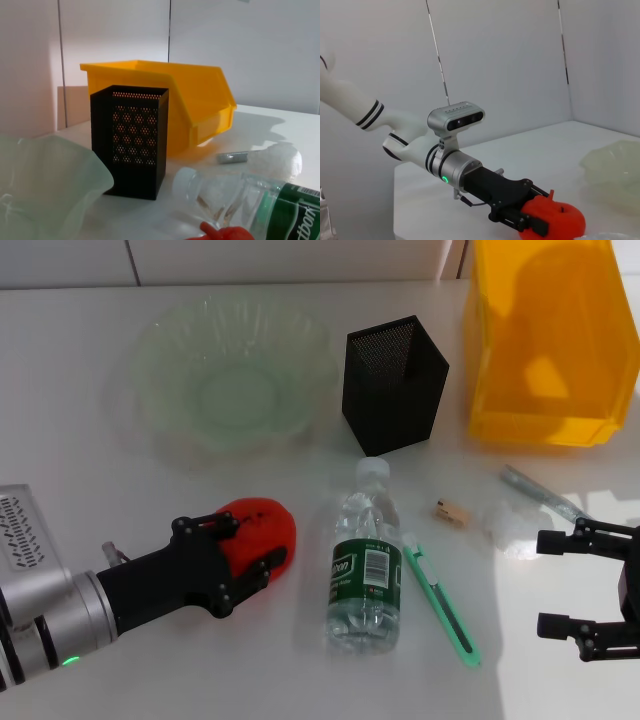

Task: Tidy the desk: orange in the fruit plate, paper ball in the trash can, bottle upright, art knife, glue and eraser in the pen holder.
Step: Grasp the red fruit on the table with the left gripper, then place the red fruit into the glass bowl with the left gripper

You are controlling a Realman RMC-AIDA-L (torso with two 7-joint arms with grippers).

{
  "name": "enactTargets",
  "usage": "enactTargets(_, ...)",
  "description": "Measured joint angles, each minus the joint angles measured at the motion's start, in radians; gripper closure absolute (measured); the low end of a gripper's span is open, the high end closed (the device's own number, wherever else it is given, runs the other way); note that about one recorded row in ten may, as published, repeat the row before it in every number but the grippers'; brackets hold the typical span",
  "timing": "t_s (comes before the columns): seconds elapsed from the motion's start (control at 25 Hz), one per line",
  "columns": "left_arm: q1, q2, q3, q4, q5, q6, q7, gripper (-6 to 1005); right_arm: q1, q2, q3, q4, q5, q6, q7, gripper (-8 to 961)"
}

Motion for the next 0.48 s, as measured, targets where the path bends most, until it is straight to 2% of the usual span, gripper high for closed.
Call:
enactTargets(0.16, 0.024, 0.000, 0.000, 0.035, -0.002, 0.003, 0.000, 495, 0.000, 0.000, 0.000, 0.003, -0.001, 0.002, -0.002, 127)
enactTargets(0.28, 0.068, -0.001, -0.017, 0.100, -0.005, 0.012, -0.003, 559, 0.000, 0.000, 0.000, 0.003, -0.001, 0.002, -0.004, 127)
enactTargets(0.48, 0.076, 0.002, -0.030, 0.111, -0.006, 0.037, -0.010, 701, 0.001, 0.002, 0.000, 0.005, -0.002, 0.002, -0.006, 127)
